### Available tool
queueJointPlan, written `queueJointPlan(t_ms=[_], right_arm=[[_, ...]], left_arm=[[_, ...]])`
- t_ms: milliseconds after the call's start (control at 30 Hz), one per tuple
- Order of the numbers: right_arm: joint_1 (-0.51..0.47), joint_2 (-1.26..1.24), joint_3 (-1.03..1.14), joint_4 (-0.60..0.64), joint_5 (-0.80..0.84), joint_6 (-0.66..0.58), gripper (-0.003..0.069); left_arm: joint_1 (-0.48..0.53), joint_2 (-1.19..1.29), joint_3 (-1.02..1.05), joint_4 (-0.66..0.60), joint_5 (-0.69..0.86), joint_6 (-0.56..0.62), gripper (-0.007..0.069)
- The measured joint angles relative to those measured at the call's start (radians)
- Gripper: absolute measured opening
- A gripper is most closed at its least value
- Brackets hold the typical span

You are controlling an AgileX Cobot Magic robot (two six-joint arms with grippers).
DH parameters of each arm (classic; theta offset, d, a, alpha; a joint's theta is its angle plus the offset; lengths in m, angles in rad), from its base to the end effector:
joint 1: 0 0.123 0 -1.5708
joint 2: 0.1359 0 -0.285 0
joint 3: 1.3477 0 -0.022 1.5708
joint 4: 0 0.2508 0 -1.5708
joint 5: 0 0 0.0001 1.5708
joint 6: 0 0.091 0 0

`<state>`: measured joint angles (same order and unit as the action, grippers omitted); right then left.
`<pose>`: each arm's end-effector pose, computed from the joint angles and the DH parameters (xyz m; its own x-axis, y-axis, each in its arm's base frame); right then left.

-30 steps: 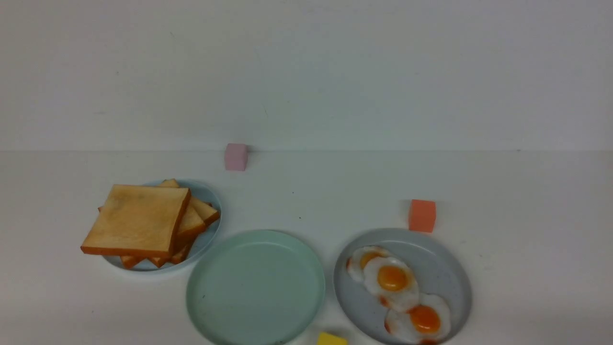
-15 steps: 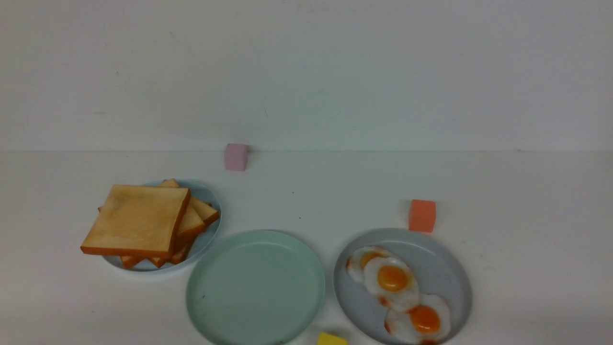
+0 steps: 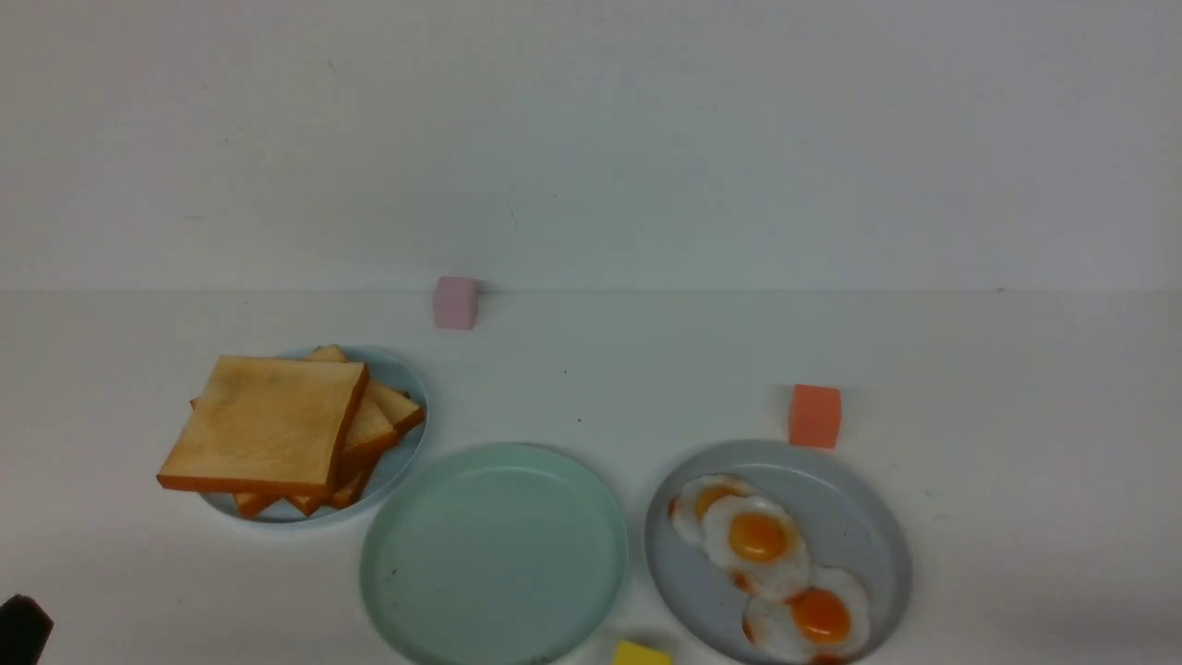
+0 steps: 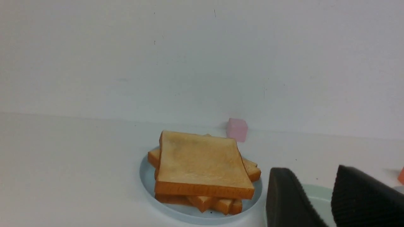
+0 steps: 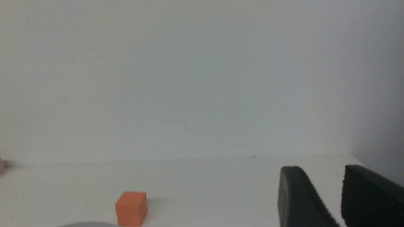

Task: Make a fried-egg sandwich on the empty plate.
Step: Use the left arm to grab a slice of bread

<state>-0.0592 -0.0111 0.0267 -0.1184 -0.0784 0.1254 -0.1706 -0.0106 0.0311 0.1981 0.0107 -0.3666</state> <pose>0.0557 -0.0025 0.2118 0.1490 -0.0015 -0.9888 0.0489 0.9988 0.0059 0.0561 -0.0094 0.2023 0.0264 -0.1747 -0.9843 0.1746 0.9703 -0.1676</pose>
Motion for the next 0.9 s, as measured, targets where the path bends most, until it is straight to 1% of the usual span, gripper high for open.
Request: queueJointPlan(t_ms=[100,133,167,200,267,300,333,400,433,567,600,633,667,700,733,767,800,833,900], right_arm=[[0.0,0.0,0.0,0.0,-0.034,0.009,0.0241],[0.0,0.0,0.0,0.004,-0.05,0.035,0.0241],[0.0,0.0,0.0,0.02,-0.075,0.084,0.0241],[0.0,0.0,0.0,0.023,-0.083,0.1,0.0241],[0.0,0.0,0.0,0.042,-0.144,0.229,0.0241],[0.0,0.0,0.0,0.043,-0.144,0.229,0.0241],[0.0,0.0,0.0,0.047,-0.184,0.305,0.0241],[0.0,0.0,-0.002,0.04,-0.23,0.403,0.0241],[0.0,0.0,-0.002,0.037,-0.231,0.409,0.0241],[0.0,0.068,-0.149,-0.133,-0.18,0.554,0.0241],[0.0,0.101,-0.228,-0.226,-0.147,0.618,0.0241],[0.0,0.108,-0.257,-0.24,-0.133,0.644,0.0241],[0.0,0.154,-0.363,-0.336,-0.082,0.749,0.0241],[0.0,0.184,-0.409,-0.39,-0.05,0.819,0.0241],[0.0,0.207,-0.455,-0.43,-0.026,0.855,0.0241],[0.001,0.256,-0.554,-0.51,0.024,0.985,0.0241],[0.008,0.314,-0.627,-0.604,0.078,1.085,0.0241],[0.016,0.338,-0.668,-0.648,0.115,1.137,0.0241],[0.037,0.409,-0.732,-0.783,0.163,1.209,0.0241]], left_arm=[[0.0,0.0,0.0,0.001,0.001,0.0,0.0238],[0.0,0.0,0.0,0.001,0.001,0.0,0.0238],[0.0,0.0,0.0,0.001,-0.002,0.0,0.0238],[0.0,0.0,0.0,0.001,-0.003,0.0,0.0238],[0.0,0.0,0.0,-0.004,-0.044,-0.019,0.0238],[0.0,0.0,0.0,-0.006,-0.056,-0.025,0.0238],[0.0,0.0,0.0,-0.016,-0.106,-0.044,0.0238],[0.0,0.0,0.0,-0.02,-0.162,-0.06,0.0238],[0.0,0.0,0.0,-0.02,-0.165,-0.061,0.0238],[0.0,0.024,-0.103,-0.036,-0.146,-0.097,0.0238],[0.0,0.058,-0.159,-0.047,-0.128,-0.117,0.0238],[0.0,0.065,-0.17,-0.051,-0.123,-0.12,0.0238],[0.0,0.12,-0.249,-0.066,-0.084,-0.15,0.0238],[0.0,0.155,-0.299,-0.073,-0.056,-0.167,0.0238],[0.0,0.183,-0.34,-0.079,-0.034,-0.18,0.0238],[0.0,0.241,-0.423,-0.092,0.021,-0.203,0.0238],[0.0,0.311,-0.519,-0.099,0.102,-0.221,0.0238],[0.0,0.33,-0.545,-0.102,0.14,-0.224,0.0238],[0.0,0.43,-0.662,-0.11,0.275,-0.239,0.0238]])
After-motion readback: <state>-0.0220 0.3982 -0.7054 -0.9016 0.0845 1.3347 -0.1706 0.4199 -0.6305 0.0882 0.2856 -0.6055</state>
